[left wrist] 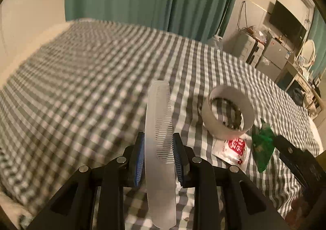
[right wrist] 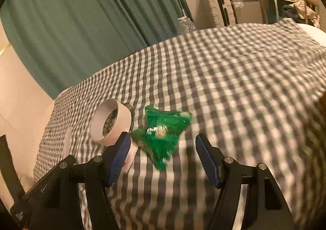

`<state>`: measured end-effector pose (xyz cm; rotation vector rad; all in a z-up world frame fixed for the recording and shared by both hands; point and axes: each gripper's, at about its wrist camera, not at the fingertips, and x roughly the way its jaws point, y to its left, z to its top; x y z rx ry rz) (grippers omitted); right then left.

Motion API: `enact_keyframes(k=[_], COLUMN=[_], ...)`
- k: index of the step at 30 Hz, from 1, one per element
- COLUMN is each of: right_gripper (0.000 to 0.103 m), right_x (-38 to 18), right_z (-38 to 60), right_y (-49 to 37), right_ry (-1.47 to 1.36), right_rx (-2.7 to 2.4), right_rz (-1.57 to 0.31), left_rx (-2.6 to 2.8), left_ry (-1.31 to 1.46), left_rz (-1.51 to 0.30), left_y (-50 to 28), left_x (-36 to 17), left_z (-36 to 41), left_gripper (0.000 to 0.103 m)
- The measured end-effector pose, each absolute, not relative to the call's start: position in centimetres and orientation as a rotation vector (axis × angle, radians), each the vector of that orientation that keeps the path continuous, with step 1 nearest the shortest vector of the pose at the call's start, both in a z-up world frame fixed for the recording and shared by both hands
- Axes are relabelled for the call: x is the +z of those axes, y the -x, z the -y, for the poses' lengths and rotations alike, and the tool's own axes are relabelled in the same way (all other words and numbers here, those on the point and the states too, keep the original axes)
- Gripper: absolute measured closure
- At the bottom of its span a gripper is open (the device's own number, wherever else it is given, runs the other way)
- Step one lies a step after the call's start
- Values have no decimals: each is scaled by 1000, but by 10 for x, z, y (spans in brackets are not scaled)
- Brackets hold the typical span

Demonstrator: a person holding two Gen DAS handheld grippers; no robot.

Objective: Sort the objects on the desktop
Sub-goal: 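Grasp the green packet with the right tool while the left grasps the white comb, then carry the green packet and comb to the box and release both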

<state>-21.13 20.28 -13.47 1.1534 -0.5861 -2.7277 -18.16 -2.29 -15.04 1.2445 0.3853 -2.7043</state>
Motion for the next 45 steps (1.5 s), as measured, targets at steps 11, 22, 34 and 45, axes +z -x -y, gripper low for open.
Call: enact_keyframes(k=[11, 22, 34, 45], right_gripper=[66, 67, 67, 65], right_x=[-158, -80, 55, 74], right_z=[-181, -185, -262, -416], right_y=[244, 157, 38, 10], right_ry=[-1175, -1075, -878, -1179], right_rx=[-2710, -2821, -2993, -3233], right_rz=[476, 292, 356, 368], left_rx=[-2735, -2850, -3225, -3419], left_ry=[-1268, -1248, -1213, -1500], left_rz=[-372, -290, -166, 202], left_y=[187, 144, 95, 80], left_x=[-157, -67, 60, 62], left_z=[19, 3, -134, -325], left_gripper=[76, 76, 76, 76])
